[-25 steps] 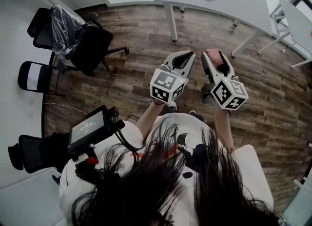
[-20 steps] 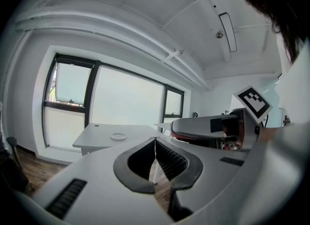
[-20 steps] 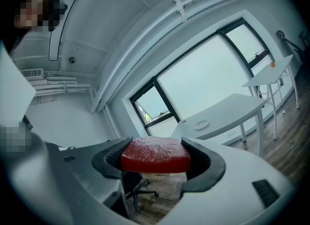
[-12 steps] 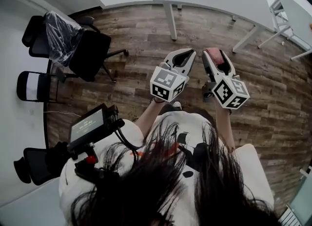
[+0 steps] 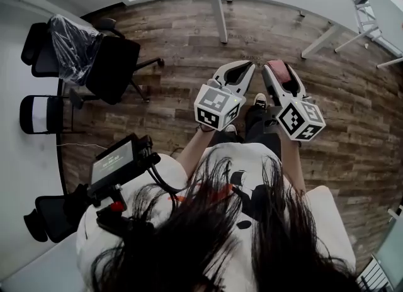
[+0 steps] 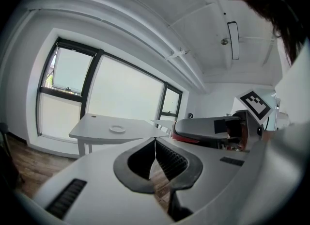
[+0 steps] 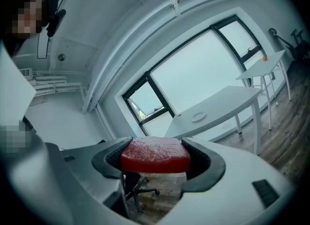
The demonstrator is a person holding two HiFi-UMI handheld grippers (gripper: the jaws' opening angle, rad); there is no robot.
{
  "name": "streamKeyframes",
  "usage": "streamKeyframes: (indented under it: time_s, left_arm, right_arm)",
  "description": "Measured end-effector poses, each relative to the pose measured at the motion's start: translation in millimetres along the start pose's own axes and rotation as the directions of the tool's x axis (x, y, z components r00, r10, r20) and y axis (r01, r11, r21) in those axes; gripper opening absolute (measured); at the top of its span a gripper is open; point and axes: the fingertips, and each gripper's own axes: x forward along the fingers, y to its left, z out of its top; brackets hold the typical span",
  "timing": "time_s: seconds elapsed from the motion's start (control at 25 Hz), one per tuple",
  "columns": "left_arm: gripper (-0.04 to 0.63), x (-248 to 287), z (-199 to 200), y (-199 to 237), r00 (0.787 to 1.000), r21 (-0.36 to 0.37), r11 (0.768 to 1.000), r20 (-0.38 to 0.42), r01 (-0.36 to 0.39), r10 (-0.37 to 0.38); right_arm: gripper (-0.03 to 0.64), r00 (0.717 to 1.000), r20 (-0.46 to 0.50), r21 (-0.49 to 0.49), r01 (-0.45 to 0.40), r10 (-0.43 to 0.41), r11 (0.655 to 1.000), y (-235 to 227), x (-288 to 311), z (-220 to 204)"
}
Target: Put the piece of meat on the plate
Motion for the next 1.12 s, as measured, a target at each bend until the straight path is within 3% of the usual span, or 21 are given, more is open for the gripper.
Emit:
streamKeyframes:
  time_s: [0.2, 0.44, 0.8, 1.12]
  left_arm:
    - [0.006, 10.2, 5.9, 19.0, 0.999, -0.016, 0.999, 0.010, -0.035, 0.036]
    - [0.006, 83.7, 24.4, 69.8, 0.996, -0.033, 0.996, 0.009, -0.084, 0.084]
    - [0.006, 179.6, 63.9, 85.5, 0.994, -0.006, 0.994, 0.030, -0.107, 0.107]
    - [0.006, 255.8, 75.8, 114.9, 0.990, 0.007, 0.990, -0.021, -0.137, 0.138]
  right_arm:
    - [0.325, 1.000, -0.020, 0.004, -0.015, 0.016, 1.000, -8.6, 20.0, 4.5]
    - [0.325, 0.998, -0.044, 0.017, -0.039, 0.040, 0.999, -59.9, 93.1, 40.9]
    - [0.325, 0.997, -0.032, -0.009, -0.072, 0.072, 0.997, -125.4, 148.1, 111.9]
    - [0.325, 0.995, -0.078, -0.006, -0.066, 0.065, 0.998, -187.7, 208.3, 138.4]
